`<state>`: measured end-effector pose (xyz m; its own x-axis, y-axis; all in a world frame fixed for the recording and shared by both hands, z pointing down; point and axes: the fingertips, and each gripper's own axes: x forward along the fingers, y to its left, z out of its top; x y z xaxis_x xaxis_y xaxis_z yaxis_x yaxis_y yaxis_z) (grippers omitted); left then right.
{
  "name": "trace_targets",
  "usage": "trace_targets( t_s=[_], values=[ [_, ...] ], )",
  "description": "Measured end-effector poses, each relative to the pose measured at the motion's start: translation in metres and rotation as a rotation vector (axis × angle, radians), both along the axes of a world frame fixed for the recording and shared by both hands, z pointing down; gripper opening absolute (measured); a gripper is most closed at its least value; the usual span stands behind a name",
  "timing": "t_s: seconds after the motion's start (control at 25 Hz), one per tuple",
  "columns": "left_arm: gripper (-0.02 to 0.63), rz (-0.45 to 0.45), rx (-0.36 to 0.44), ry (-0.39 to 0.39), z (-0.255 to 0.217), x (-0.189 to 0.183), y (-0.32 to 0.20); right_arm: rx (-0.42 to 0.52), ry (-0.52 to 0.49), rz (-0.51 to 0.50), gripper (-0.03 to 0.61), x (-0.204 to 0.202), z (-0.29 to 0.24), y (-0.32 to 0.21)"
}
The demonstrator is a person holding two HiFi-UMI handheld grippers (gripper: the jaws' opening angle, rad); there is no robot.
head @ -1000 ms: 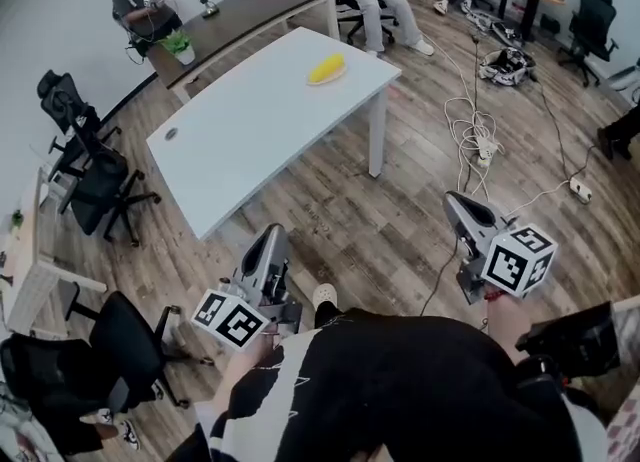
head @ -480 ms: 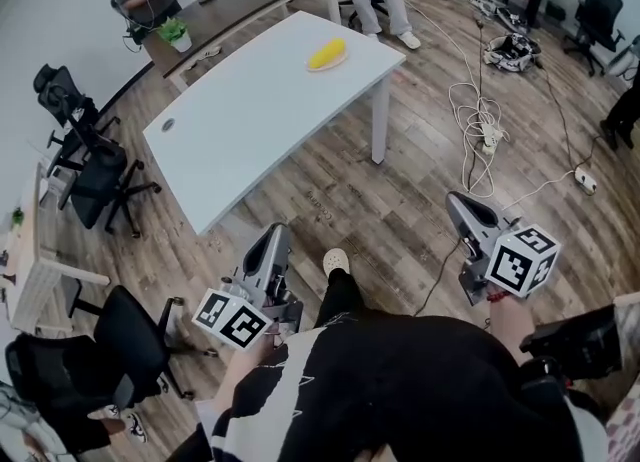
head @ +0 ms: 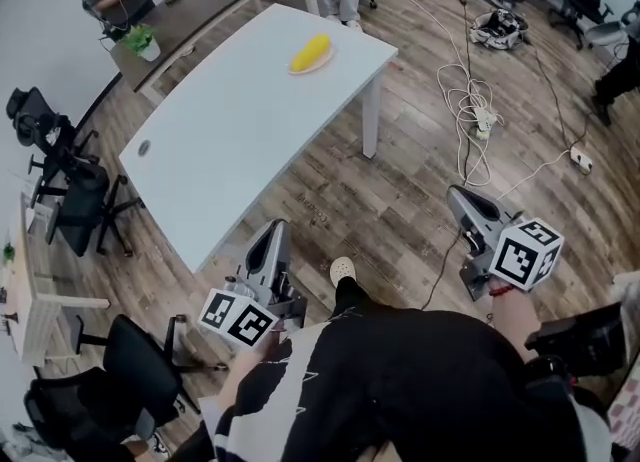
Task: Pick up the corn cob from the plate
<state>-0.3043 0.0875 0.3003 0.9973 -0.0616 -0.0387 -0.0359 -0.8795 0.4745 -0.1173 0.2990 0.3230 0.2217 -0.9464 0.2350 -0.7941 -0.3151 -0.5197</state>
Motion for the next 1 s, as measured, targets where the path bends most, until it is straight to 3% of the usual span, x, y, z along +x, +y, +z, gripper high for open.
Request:
trace_targets(
  t_s=[0.2, 0.44, 0.72, 1.0],
  values=[
    [0.015, 0.109, 0.049, 0.017, -0.019, 0.040, -0.040, 0.074, -0.057, 0.038, 0.014, 0.034, -0.016, -0.055],
    [0.015, 0.122, 0.091, -0.002, -0.024, 0.071, -0.102, 0.086, -0.034, 0.067, 0.014, 0.063, -0.028, -0.111],
    [0.015, 0.142, 0.078, 0.012, -0.020, 0.091, -0.159, 0.088, -0.013, 0.114, 0.014, 0.081, -0.033, -0.158],
    [0.015, 0.162, 0.076, 0.026, -0.013, 0.104, -0.179, 0.052, 0.000, 0.165, 0.014, 0.090, -0.022, -0.167]
  ],
)
